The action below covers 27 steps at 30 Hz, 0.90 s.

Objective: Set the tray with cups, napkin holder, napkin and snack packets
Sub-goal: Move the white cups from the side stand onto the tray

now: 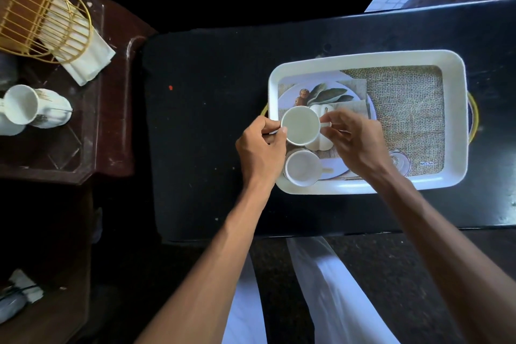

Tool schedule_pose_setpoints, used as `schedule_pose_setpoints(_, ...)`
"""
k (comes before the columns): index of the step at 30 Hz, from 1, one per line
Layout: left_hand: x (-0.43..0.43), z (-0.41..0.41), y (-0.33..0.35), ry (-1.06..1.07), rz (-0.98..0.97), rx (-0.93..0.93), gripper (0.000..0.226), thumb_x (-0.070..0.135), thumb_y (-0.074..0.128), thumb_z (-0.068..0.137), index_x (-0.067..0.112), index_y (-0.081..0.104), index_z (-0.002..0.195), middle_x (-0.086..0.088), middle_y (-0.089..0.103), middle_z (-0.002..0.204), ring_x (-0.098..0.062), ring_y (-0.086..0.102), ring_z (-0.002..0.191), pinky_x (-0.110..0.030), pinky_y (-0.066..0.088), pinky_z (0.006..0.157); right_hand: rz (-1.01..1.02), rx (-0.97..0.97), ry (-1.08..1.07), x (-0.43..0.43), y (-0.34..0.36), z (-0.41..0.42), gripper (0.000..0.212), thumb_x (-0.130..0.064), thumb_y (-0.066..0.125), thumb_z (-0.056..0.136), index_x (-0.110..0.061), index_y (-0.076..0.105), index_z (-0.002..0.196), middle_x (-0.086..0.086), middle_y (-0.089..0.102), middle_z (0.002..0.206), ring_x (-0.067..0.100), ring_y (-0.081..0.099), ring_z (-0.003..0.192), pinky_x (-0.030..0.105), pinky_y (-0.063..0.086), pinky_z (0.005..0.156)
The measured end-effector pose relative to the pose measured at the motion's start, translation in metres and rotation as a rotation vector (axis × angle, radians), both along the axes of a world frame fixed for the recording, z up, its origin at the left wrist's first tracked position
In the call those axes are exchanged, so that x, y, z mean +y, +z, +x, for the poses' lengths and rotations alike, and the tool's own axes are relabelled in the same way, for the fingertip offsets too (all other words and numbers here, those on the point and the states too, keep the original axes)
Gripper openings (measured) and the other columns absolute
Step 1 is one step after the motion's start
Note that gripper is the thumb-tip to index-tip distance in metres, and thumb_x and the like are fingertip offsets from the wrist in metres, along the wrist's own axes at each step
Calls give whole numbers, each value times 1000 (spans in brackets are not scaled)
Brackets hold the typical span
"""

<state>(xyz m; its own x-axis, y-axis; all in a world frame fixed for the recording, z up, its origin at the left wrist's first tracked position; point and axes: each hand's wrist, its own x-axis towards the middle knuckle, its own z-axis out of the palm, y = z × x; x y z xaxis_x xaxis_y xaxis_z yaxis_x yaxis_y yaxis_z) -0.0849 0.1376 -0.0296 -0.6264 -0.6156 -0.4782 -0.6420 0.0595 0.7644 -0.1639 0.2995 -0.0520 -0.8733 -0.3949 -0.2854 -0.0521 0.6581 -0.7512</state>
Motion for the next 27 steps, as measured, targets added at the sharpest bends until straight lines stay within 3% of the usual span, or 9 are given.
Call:
schedule_pose_setpoints(4, -1, 1, 0, -8, 1, -14, 5, 10, 72, 89, 5, 70, 88, 8, 70, 82, 13, 64, 67, -7, 51, 63, -8, 8, -2, 0, 0, 0, 17, -8, 71, 89, -6, 72, 105, -5, 67, 88, 12, 67, 85, -3, 45, 73)
schedule_pose_setpoints(9, -3, 6, 5, -17, 37, -5, 7, 16, 69, 94, 11, 72, 97, 8, 73, 92, 0, 71, 84, -20, 60, 75, 15, -46, 27, 1, 2, -1, 22, -7, 72, 89, -8, 71, 111, -4, 69, 96, 13, 67, 94, -4, 44, 76)
schedule_pose_setpoints(12, -8, 11, 10, -3, 93, -3, 16, 18, 61, 99, 14, 73, 108, 3, 76, 103, -10, 73, 97, -35, 62, 87, 65, -27, 36, 3, 11, -2, 34, -1, 68, 89, -16, 69, 120, -2, 71, 110, 10, 63, 99, 10, 45, 85)
schedule_pose_setpoints(14, -16, 18, 17, 56, 146, 22, 21, 14, 53, 102, 15, 72, 109, 3, 75, 107, -11, 73, 103, -39, 61, 92, 73, 53, 37, -1, 23, -1, 37, -1, 70, 86, -19, 69, 119, -10, 68, 110, 7, 61, 99, 15, 43, 89)
schedule_pose_setpoints(17, -35, 32, 29, 166, 263, 75, 28, 7, 45, 104, 19, 70, 112, 1, 74, 113, -10, 73, 105, -34, 60, 94, 5, 117, 30, -17, 41, 3, 34, -5, 75, 84, -17, 70, 116, -16, 65, 113, 8, 62, 107, 19, 49, 91)
schedule_pose_setpoints(22, -83, 72, 53, 238, 277, 159, 26, 11, 48, 106, 15, 68, 121, -2, 75, 116, -11, 74, 106, -29, 60, 92, -154, 19, -21, -65, 62, 24, 28, -1, 73, 87, -14, 70, 112, 1, 70, 113, 16, 68, 107, 22, 55, 89)
schedule_pose_setpoints(27, -147, 117, 72, 330, 198, 205, 22, 12, 51, 105, 19, 68, 116, -1, 75, 115, -13, 74, 107, -30, 60, 90, -214, -66, 18, -137, 70, 54, 25, -1, 71, 88, -11, 70, 110, -2, 71, 101, 9, 69, 92, 9, 52, 80)
